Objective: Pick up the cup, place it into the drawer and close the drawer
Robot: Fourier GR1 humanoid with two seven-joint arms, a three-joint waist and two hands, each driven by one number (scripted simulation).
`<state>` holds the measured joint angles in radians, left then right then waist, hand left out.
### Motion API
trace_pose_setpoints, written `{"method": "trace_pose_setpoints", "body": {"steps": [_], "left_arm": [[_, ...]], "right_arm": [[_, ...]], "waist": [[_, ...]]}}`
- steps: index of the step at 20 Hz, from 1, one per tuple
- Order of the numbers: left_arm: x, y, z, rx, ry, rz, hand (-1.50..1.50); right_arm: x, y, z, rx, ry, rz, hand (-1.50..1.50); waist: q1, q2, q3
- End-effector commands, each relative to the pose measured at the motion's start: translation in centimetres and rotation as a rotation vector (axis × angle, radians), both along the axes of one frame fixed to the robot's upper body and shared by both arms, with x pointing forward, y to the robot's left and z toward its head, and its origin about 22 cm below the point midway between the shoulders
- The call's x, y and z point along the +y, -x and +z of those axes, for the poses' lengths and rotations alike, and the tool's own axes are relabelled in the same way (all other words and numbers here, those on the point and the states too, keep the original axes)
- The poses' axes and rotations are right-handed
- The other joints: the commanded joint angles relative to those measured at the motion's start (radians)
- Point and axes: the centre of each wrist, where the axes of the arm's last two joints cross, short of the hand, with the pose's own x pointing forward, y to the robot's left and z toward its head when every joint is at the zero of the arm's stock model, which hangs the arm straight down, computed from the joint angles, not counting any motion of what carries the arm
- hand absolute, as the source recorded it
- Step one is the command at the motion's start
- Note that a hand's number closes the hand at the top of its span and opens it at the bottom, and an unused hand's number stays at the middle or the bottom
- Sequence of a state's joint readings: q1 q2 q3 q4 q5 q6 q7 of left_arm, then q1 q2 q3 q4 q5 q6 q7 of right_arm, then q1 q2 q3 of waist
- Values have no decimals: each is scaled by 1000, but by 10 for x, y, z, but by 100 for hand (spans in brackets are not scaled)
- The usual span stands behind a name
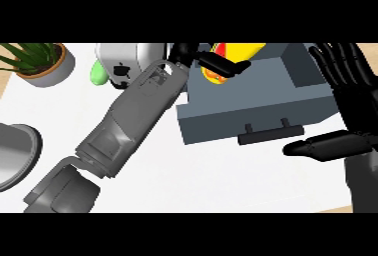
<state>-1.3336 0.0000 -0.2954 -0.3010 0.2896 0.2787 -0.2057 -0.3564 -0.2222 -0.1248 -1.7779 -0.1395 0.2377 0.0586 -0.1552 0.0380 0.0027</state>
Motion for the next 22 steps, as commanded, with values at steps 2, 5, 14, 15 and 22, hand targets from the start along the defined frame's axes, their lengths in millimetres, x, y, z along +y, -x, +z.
{"method": "trace_pose_setpoints", "body": {"steps": [2,5,14,15,22], "left_arm": [[3,2,-14,24,-36,-29,-150],[8,5,-24,-2,79,-2,-150],[2,6,-6,-82,368,-44,-150],[2,8,-7,-119,386,-44,-150],[2,6,-6,-130,414,42,-150]], "right_arm": [[18,-4,11,-7,-14,42,-150],[26,-2,10,-14,-12,117,-150],[59,1,-4,81,75,564,150],[54,-2,-6,114,129,584,150],[32,9,-11,239,548,517,-150]], "waist": [[-44,13,-1],[-53,12,-2],[-37,5,-3],[-40,6,-3],[28,-16,-2]]}}
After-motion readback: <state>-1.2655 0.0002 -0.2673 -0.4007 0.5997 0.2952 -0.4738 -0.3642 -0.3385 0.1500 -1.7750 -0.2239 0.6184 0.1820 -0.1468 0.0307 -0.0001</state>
